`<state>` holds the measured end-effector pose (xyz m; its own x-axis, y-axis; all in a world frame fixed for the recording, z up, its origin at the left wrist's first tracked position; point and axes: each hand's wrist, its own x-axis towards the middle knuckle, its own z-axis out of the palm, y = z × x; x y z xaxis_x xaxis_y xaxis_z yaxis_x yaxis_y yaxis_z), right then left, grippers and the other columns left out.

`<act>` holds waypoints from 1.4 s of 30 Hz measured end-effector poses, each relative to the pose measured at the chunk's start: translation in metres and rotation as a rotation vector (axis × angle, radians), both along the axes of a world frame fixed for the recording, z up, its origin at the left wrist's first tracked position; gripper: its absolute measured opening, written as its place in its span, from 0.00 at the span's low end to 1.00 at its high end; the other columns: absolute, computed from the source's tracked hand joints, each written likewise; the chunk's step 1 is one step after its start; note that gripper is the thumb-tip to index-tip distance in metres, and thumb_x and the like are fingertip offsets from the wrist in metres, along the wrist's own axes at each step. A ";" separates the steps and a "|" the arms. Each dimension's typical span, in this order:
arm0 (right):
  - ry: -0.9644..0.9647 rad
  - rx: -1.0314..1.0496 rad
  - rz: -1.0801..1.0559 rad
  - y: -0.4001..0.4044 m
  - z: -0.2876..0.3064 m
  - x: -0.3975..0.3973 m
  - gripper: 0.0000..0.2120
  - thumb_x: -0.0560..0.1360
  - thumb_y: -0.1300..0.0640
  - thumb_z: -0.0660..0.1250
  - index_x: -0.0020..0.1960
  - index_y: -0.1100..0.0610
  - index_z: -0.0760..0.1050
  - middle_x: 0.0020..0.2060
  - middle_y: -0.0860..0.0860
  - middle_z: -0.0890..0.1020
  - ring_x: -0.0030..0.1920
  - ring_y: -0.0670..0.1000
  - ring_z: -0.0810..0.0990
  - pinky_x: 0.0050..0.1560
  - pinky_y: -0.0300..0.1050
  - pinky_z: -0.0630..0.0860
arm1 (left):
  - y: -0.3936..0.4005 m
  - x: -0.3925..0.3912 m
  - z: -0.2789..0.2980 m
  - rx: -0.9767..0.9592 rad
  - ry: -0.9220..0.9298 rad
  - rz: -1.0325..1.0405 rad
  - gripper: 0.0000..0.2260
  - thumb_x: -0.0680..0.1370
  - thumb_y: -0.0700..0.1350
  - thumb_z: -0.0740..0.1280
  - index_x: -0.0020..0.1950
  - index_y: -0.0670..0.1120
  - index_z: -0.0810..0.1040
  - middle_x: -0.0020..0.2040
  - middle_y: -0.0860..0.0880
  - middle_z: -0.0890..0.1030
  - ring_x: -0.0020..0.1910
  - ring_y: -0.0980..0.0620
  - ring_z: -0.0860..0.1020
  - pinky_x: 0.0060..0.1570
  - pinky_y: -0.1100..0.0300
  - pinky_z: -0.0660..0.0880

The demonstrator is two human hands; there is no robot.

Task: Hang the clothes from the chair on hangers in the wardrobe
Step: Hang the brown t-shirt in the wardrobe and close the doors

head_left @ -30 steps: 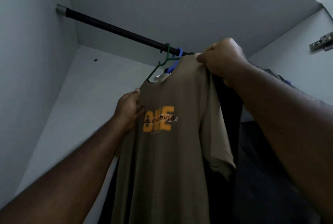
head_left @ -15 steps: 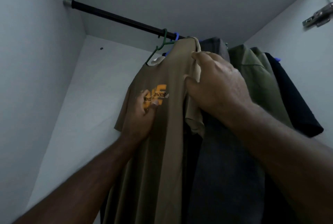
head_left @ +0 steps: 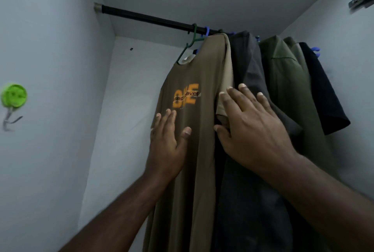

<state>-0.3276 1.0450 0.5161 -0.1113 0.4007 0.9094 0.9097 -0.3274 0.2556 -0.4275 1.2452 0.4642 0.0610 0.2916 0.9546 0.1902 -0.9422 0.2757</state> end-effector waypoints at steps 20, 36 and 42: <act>0.211 -0.217 0.004 -0.121 -0.128 -0.077 0.32 0.81 0.45 0.57 0.81 0.54 0.52 0.81 0.52 0.52 0.80 0.52 0.42 0.79 0.58 0.43 | -0.173 -0.086 -0.149 -0.152 0.169 0.092 0.33 0.80 0.67 0.45 0.82 0.54 0.51 0.82 0.58 0.50 0.79 0.61 0.39 0.76 0.56 0.41; 0.458 -0.500 0.191 -0.256 -0.258 -0.140 0.34 0.81 0.46 0.59 0.82 0.51 0.46 0.81 0.50 0.48 0.80 0.51 0.40 0.76 0.54 0.35 | -0.367 -0.166 -0.272 -0.460 0.450 0.281 0.35 0.72 0.73 0.34 0.78 0.61 0.40 0.78 0.65 0.39 0.76 0.66 0.31 0.76 0.59 0.32; 0.479 -0.493 0.156 -0.317 -0.282 -0.153 0.34 0.78 0.46 0.64 0.80 0.55 0.57 0.79 0.53 0.60 0.80 0.54 0.52 0.77 0.56 0.46 | -0.437 -0.188 -0.293 -0.461 0.471 0.274 0.33 0.76 0.71 0.38 0.79 0.59 0.44 0.79 0.63 0.43 0.77 0.64 0.34 0.78 0.54 0.36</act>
<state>-0.4801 0.7284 0.2338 0.1660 0.7906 0.5894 0.9861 -0.1327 -0.0998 -0.6160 0.8077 0.1712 0.3039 0.7227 0.6207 0.6001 -0.6513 0.4644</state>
